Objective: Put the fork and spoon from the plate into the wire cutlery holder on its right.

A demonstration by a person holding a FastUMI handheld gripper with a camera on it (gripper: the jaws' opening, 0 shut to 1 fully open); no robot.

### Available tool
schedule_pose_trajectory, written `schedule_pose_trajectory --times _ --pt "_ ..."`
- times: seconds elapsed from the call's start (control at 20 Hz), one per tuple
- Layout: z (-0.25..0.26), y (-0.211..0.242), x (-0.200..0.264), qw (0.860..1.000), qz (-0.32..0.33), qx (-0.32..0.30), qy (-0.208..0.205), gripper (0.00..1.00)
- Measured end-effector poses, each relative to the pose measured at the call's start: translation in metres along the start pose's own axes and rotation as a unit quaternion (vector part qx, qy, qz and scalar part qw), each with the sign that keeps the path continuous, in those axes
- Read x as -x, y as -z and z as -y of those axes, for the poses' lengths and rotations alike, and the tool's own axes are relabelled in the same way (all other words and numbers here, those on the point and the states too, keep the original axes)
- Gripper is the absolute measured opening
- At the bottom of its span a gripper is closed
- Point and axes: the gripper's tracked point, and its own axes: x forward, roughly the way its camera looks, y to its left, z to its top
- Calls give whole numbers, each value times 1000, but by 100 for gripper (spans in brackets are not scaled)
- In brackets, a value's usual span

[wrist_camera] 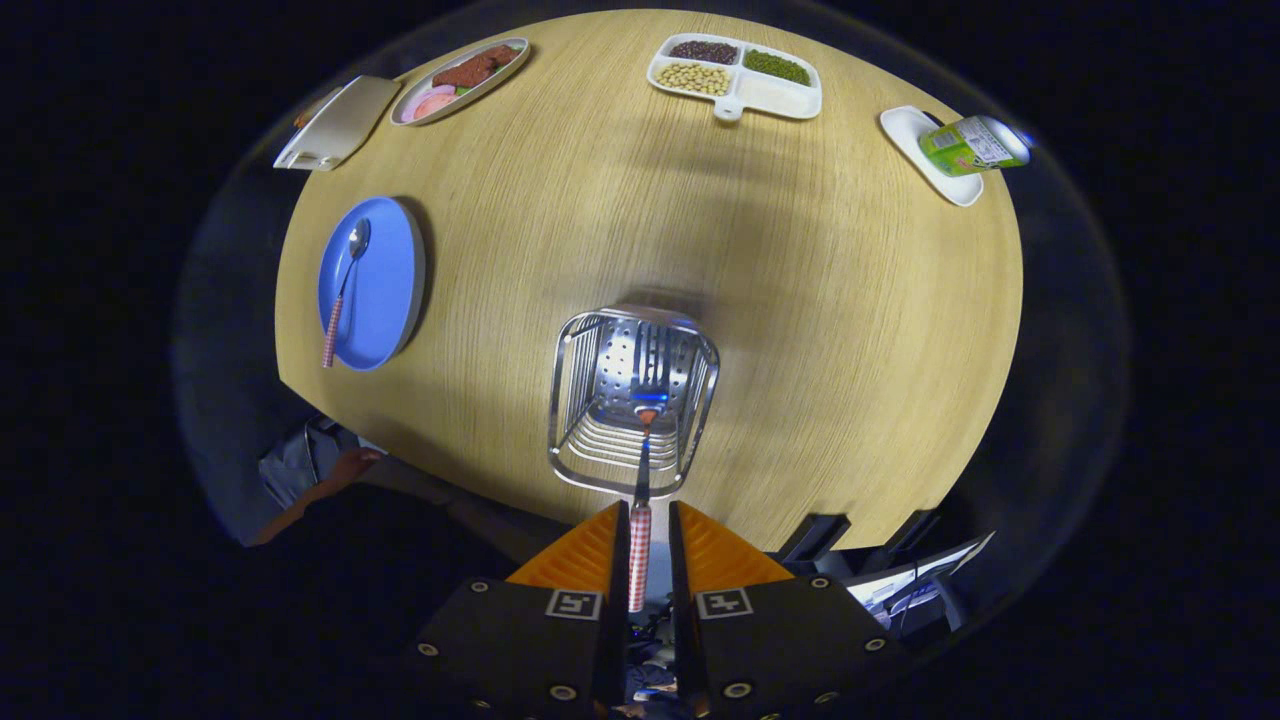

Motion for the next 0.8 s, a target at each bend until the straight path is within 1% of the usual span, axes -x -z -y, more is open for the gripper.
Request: schedule_pose_trajectory --times 0.15,0.25,0.35,0.4,0.45,0.55,0.65,0.7,0.75,0.8 --pt "-6 -9 10 999 36 1 -15 20" --pt "-9 -17 20 997 71 -3 -17 20" --pt "-13 -27 30 993 116 -14 -20 23" --pt "-15 -33 34 989 142 -21 -23 29" --pt "-18 -38 39 985 167 -32 -26 31" --pt "-23 -48 53 973 223 -51 -36 34" --pt "-26 -59 71 955 288 -56 -33 38" --pt "-27 -63 80 945 320 -57 -27 43" --pt "-30 -65 89 935 349 -59 -22 46" --pt "-35 -66 98 924 376 -64 -20 55"
